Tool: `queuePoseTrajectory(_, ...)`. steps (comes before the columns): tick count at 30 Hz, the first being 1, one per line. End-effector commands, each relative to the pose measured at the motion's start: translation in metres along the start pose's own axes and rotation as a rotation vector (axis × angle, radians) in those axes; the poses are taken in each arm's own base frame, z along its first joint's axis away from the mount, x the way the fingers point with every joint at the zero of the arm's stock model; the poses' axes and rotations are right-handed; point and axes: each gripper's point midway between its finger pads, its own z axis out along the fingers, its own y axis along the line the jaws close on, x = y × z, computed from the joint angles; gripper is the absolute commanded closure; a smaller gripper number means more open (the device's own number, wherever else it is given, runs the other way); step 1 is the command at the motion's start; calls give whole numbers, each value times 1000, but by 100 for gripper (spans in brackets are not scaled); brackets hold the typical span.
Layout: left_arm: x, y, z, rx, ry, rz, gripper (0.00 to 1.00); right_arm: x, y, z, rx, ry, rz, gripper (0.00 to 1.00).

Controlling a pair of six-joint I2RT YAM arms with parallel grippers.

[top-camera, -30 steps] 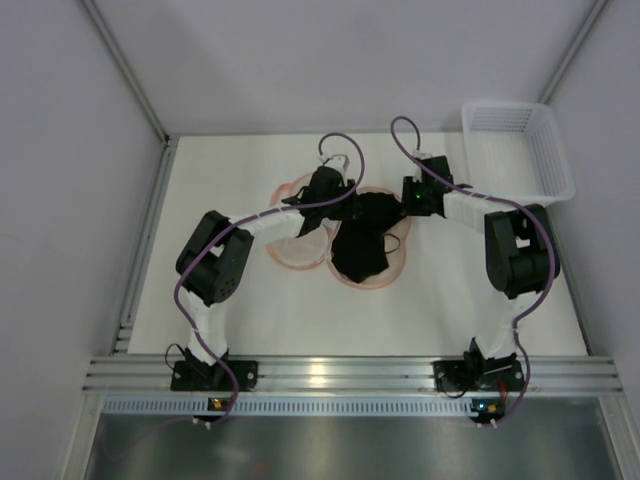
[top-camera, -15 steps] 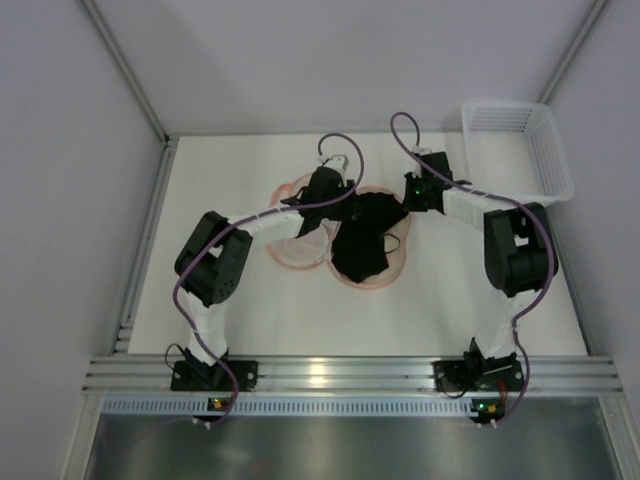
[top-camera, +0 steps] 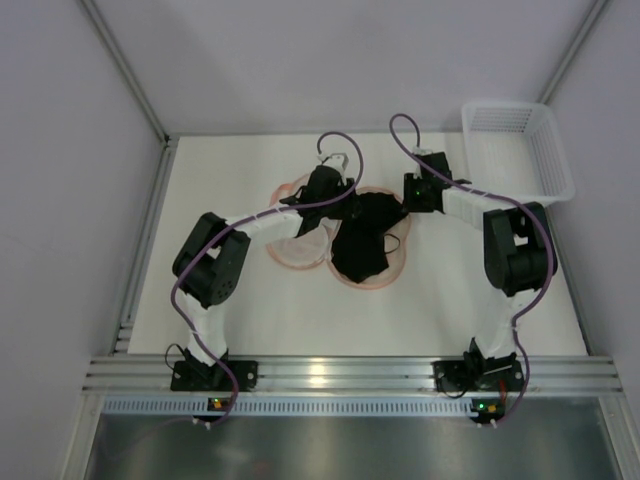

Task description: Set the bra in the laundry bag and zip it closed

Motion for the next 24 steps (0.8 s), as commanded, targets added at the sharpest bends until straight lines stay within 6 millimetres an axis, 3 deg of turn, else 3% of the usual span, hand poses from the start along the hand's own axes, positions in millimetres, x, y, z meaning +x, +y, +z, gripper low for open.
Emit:
queuePoseTrajectory(1, -24, -16, -15, 45, -73, 8, 55, -25, 9, -7, -6, -56, -18, 64)
queuePoseTrajectory(5, -24, -13, -15, 34, -75, 9, 55, -20, 10, 1, -14, -45, -12, 72)
queuePoseTrajectory(6, -23, -13, -15, 32, -74, 11, 55, -20, 10, 2, -17, -43, -9, 78)
queuePoseTrajectory(11, -26, -13, -18, 31, -82, 18, 55, -20, 14, 5, -29, -38, -4, 81)
queuePoseTrajectory(16, -26, -13, -18, 30, -84, 16, 55, -28, 16, 0, -34, -59, -7, 99)
queuePoseTrajectory(24, -24, -12, -18, 23, -81, 12, 55, -41, 37, -17, -102, -110, -5, 100)
